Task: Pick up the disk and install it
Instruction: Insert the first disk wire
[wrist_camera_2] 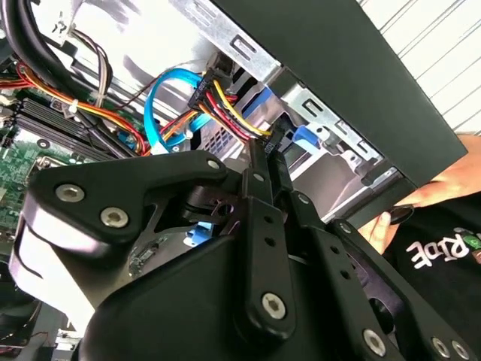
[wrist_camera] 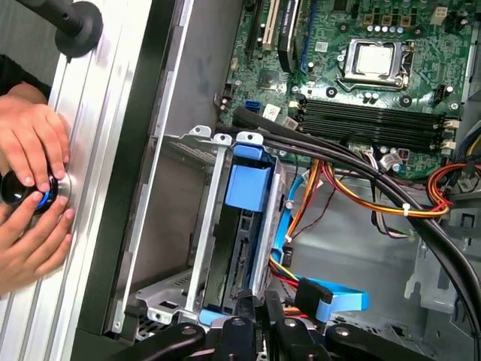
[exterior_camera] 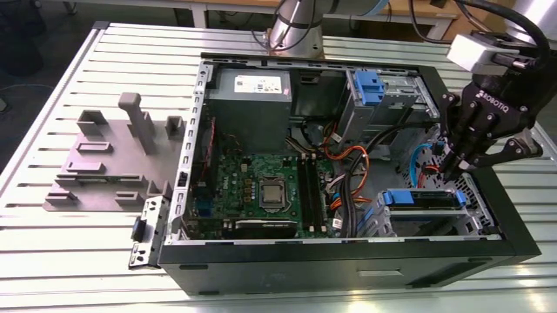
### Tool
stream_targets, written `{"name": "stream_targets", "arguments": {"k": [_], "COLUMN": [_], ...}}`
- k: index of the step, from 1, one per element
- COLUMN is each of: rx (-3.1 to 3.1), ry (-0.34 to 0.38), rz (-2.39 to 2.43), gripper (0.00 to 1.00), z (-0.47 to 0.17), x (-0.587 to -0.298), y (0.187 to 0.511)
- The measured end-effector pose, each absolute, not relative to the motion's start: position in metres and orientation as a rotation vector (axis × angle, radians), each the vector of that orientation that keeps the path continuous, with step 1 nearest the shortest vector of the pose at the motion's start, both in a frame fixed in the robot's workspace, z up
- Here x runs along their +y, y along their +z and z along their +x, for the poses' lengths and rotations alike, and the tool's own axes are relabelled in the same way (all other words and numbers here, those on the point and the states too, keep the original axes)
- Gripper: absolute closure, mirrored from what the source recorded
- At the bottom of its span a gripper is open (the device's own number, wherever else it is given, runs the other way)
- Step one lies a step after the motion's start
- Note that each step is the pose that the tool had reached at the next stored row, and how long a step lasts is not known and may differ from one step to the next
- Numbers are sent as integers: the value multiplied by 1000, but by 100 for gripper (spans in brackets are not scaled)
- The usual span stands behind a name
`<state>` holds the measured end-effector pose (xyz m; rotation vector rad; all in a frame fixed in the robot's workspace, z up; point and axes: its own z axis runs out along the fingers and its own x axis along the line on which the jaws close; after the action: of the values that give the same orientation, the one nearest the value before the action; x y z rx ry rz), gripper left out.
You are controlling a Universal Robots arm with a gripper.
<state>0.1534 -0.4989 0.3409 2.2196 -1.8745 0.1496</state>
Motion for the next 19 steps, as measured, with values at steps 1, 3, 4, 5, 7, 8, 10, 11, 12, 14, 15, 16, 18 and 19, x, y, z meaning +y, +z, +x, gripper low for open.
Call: {"name": "stream_targets", "arguments": {"k": [1,3,4,5,7,8,10,11,12,14,15,16,18,19], "rx": [-1877,-1882,-1884,-1887,-1894,-1897,-1905,-1908,-1909,-1911,-1911,-1912,-1914,-1915], "ry": [149,145,143,139,129,123,111,106,104,104,104,105,108,110], "rz": [2218,2217,2218,2220,2225,2228,2235,2238,2240,2241,2241,2242,2243,2244], "gripper": [83,83,83,83,83,83,83,83,83,83,83,83,83,83], "z": [153,153,153,153,153,153,152,152,151,151,151,150,149,149], "x": [-500,-502,-503,-504,-505,-506,-507,-507,-508,-511,-512,-514,-516,-517], "y": [341,340,340,340,339,339,338,338,338,337,337,337,337,337]}}
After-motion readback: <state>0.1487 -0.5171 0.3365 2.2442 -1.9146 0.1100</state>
